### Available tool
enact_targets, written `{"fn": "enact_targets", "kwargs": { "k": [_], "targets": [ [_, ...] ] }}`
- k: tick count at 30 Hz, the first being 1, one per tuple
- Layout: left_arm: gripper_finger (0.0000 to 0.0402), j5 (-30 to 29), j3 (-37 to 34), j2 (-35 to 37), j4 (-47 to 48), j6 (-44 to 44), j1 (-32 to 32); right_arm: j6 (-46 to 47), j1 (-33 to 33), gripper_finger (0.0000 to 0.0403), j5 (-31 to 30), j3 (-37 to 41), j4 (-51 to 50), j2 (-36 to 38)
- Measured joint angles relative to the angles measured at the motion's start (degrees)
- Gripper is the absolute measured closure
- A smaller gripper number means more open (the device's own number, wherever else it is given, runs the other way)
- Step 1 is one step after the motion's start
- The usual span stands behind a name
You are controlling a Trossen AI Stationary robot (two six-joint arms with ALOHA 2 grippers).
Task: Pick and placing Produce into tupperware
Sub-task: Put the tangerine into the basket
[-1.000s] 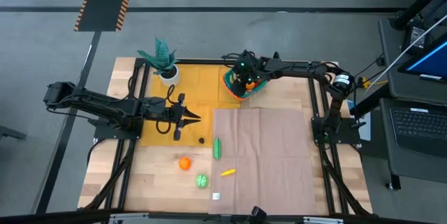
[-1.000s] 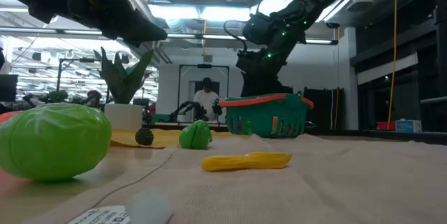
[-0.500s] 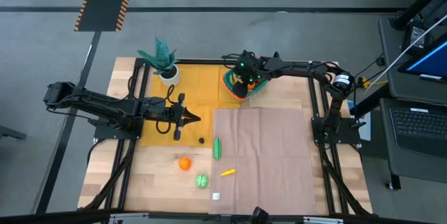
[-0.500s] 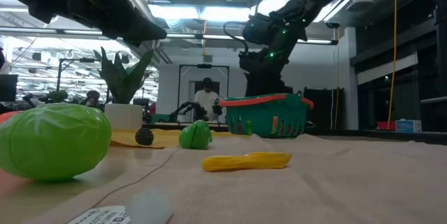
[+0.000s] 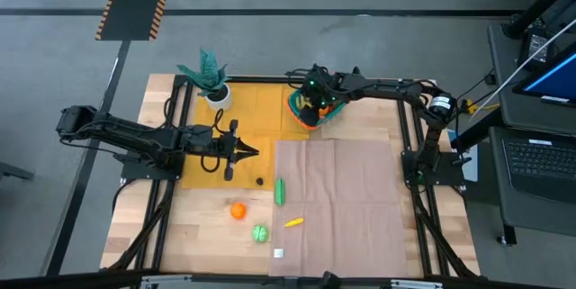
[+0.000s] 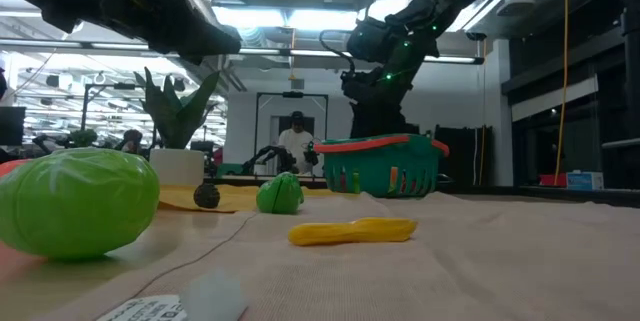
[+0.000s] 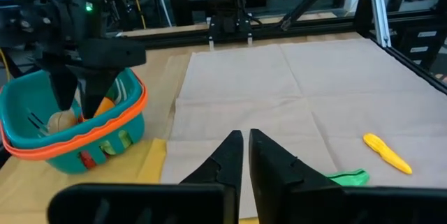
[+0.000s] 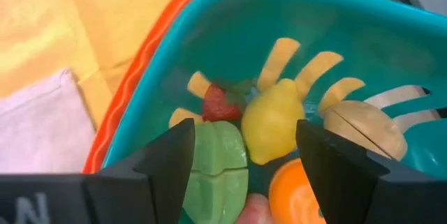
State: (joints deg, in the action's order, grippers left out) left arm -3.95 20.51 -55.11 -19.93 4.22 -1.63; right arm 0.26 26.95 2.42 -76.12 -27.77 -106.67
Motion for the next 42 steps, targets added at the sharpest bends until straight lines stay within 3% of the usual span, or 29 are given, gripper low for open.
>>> {"fn": "enact_targets", "kwargs": {
  "k": [8, 12, 21, 26, 34, 42],
  "targets": [
    [0.0367, -0.1, 0.0, 1.4, -0.4, -1.0, -0.7, -4.0, -7.7, 0.0154, -1.6, 7.6, 12.1, 8.7],
    [0.0363, 0.0, 0.0, 3.0, -0.4, -1.1, -2.1, -3.4, -11.2, 0.0153, -5.4, 15.8, 19.9, 17.2],
    [0.038, -0.6, 0.1, 5.6, 1.2, -2.4, -8.2, -2.3, -20.9, 0.0153, -5.5, 36.4, 38.7, 32.4],
    [0.0399, -11.5, 1.2, 6.5, 10.2, -7.4, -14.2, -1.5, -25.5, 0.0153, -5.9, 42.3, 44.3, 35.3],
    [0.0397, -26.2, 9.5, 5.1, 23.1, -16.8, -28.9, 1.2, -29.4, 0.0153, -9.5, 44.1, 44.7, 35.6],
    [0.04, -43.2, 18.7, -5.4, 34.0, -32.1, -44.7, 1.2, -32.2, 0.0153, -9.6, 44.1, 45.2, 35.6]
  ]
}}
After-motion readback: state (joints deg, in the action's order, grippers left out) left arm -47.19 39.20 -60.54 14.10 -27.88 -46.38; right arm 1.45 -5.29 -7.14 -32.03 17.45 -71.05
